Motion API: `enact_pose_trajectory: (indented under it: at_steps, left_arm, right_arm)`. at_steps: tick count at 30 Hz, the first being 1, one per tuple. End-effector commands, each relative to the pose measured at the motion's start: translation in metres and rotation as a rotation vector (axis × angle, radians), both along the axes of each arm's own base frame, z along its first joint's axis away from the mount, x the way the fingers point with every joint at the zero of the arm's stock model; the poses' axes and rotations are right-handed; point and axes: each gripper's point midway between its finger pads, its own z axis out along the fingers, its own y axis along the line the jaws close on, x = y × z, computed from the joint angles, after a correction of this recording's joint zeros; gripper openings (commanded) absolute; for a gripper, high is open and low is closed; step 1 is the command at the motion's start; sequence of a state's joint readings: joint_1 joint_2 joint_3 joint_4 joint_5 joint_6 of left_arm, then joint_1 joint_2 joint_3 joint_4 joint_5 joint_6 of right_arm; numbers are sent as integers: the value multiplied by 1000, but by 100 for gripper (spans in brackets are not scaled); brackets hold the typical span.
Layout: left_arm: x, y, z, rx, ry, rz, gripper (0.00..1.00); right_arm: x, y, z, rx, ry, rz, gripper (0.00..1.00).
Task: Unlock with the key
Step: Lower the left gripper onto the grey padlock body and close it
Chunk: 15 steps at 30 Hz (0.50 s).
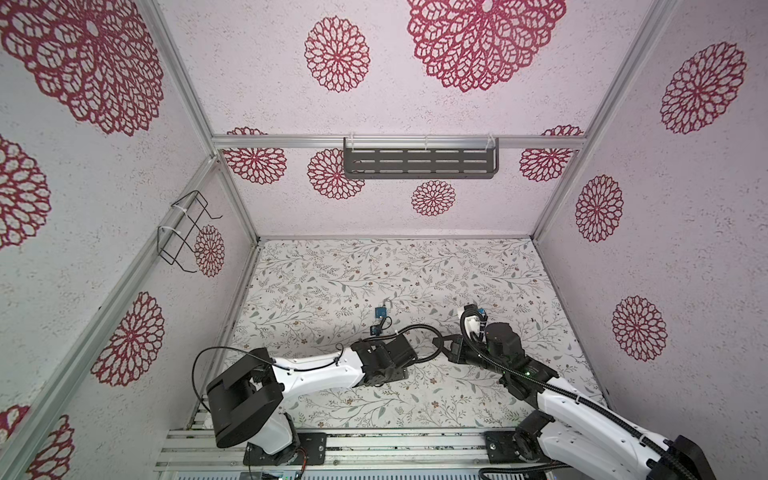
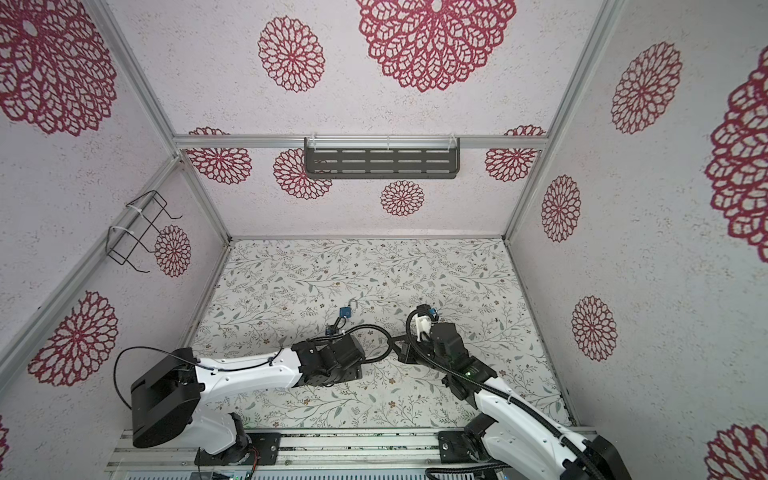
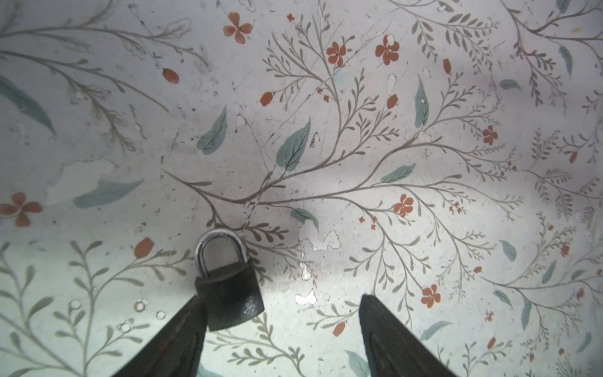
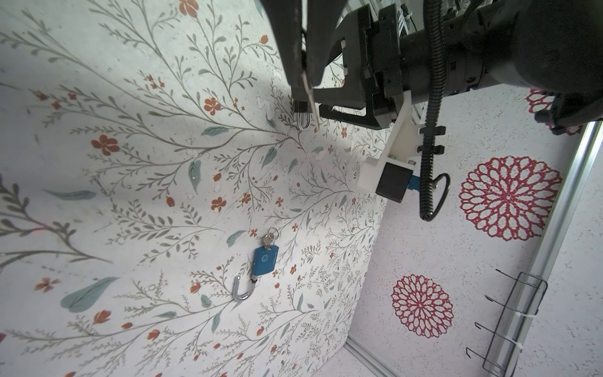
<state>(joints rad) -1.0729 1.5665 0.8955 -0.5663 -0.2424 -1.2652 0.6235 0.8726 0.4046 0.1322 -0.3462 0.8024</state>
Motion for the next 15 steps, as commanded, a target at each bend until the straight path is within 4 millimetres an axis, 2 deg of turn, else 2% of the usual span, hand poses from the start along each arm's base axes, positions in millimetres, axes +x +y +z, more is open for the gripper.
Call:
enact_pose_trajectory:
  at_steps: [1,6,11,15]
  left_arm:
    - [-3,13,-3,112,-1,33,75]
    - [-8,9,-11,136,10,52,73]
    - [-11,16,-20,155,19,87,71]
    - [-10,10,-26,136,26,83,70]
  right_arm:
    - [0,-2,8,22,-36,10,0]
    - [1,-7,4,19,-22,-7,0]
    - [1,-11,0,18,-11,-16,0]
    - [1,-14,-1,22,-11,-23,0]
